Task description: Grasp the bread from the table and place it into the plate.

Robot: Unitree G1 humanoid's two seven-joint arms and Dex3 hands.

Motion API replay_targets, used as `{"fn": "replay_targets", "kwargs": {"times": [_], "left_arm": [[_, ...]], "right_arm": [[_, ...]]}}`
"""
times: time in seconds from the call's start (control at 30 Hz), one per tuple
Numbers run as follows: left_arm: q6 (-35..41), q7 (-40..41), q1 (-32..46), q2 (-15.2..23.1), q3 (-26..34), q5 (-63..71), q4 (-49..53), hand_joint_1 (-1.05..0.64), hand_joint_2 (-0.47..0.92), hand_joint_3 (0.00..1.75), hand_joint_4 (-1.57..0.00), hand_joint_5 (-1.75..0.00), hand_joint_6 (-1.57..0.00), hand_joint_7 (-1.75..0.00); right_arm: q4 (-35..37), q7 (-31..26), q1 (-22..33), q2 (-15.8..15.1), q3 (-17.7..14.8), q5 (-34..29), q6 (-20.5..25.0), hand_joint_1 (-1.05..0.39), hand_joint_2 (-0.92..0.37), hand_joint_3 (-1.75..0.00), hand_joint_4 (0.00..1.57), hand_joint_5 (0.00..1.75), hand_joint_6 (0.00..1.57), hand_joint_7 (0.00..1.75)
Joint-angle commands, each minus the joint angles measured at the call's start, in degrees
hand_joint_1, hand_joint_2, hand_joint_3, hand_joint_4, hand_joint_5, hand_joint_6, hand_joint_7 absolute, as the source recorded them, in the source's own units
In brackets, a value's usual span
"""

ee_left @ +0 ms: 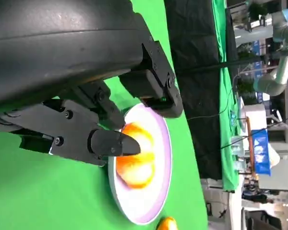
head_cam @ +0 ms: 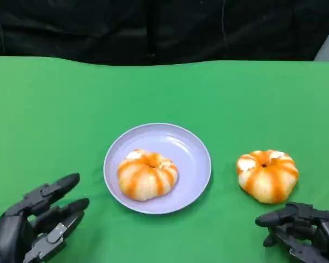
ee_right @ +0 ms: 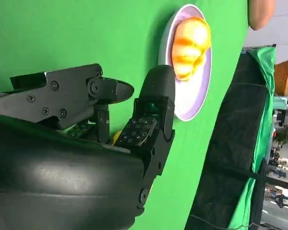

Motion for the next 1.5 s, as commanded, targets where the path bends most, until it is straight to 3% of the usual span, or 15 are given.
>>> {"fn": "replay_targets", "kwargs": {"times": [0.03, 0.07, 0.1, 0.17, 0.2, 0.27, 0.4, 0.7, 0.87, 1.5], "left_arm": [[-1.1, -0.3, 0.1, 0.3, -0.1, 0.4, -0.5, 0.10, 0.92, 0.48, -1.13, -0.11, -1.05, -0.11], [-1.2, -0.7, 0.1, 0.4, -0.3, 0.4, -0.6, 0.08, 0.92, 0.47, -1.17, -0.24, -1.15, -0.11], [-1.3, -1.0, 0.0, 0.5, -0.5, 0.3, -0.6, 0.07, 0.92, 0.47, -1.09, -0.52, -1.22, -0.08], [-1.4, -1.4, 0.0, 0.5, -0.7, 0.2, -0.6, 0.07, 0.92, 0.46, -1.00, -0.73, -1.27, -0.05], [-1.4, -1.7, 0.0, 0.4, -0.9, 0.1, -0.6, 0.08, 0.88, 0.58, -0.94, -0.96, -1.33, -0.10], [-1.4, -2.2, 0.0, 0.4, -1.1, -0.2, -0.6, 0.09, 0.80, 0.73, -0.89, -1.15, -1.33, -0.19], [-1.7, -3.0, -0.3, 0.4, -1.2, -1.0, -0.1, 0.10, 0.73, 0.88, -0.84, -1.31, -1.02, -0.89], [-2.2, -2.9, -0.4, 0.6, -1.1, -0.1, 0.2, 0.10, 0.70, 0.94, -0.83, -1.38, -0.93, -1.08], [-1.0, -1.7, 0.2, 1.5, -1.3, 2.3, -1.1, 0.08, 0.70, 0.93, -0.82, -1.57, -0.88, -1.31], [3.5, -1.1, 1.6, 1.9, -1.9, 4.0, -5.3, 0.09, 0.68, 0.95, -0.82, -1.59, -0.87, -1.31]], "right_arm": [[-1.3, -0.1, 0.8, -1.2, -0.9, 0.7, 0.4, 0.00, -0.92, -0.36, 0.76, 1.22, 0.95, 0.63], [-1.5, 0.0, 0.8, -1.2, -0.9, 0.8, 0.5, -0.01, -0.92, -0.36, 0.75, 1.22, 0.95, 0.62], [-1.6, 0.0, 0.9, -1.3, -0.9, 0.9, 0.6, -0.02, -0.92, -0.36, 0.75, 1.22, 0.95, 0.62], [-1.8, 0.1, 1.0, -1.2, -0.9, 1.1, 0.9, -0.02, -0.92, -0.36, 0.75, 1.22, 0.95, 0.62], [-2.0, 0.2, 1.1, -1.2, -0.9, 1.3, 1.1, -0.02, -0.92, -0.35, 0.76, 1.22, 0.95, 0.62], [-2.2, 0.4, 1.2, -1.2, -0.9, 1.5, 1.3, -0.02, -0.92, -0.35, 0.76, 1.22, 0.95, 0.62], [-2.3, 0.5, 1.2, -1.2, -0.8, 1.6, 1.5, -0.02, -0.92, -0.35, 0.76, 1.22, 0.95, 0.62], [-3.4, 0.3, 1.4, -0.9, -0.8, 1.6, 3.0, -0.02, -0.92, -0.34, 0.76, 1.22, 0.96, 0.61], [-3.9, 0.4, 1.9, -1.0, -0.8, 1.5, 2.8, -0.01, -0.92, -0.35, 0.77, 1.22, 0.96, 0.61], [-6.4, 2.1, 2.8, -1.6, -1.4, 3.2, 4.6, -0.01, -0.92, -0.37, 0.76, 1.24, 0.96, 0.61]]}}
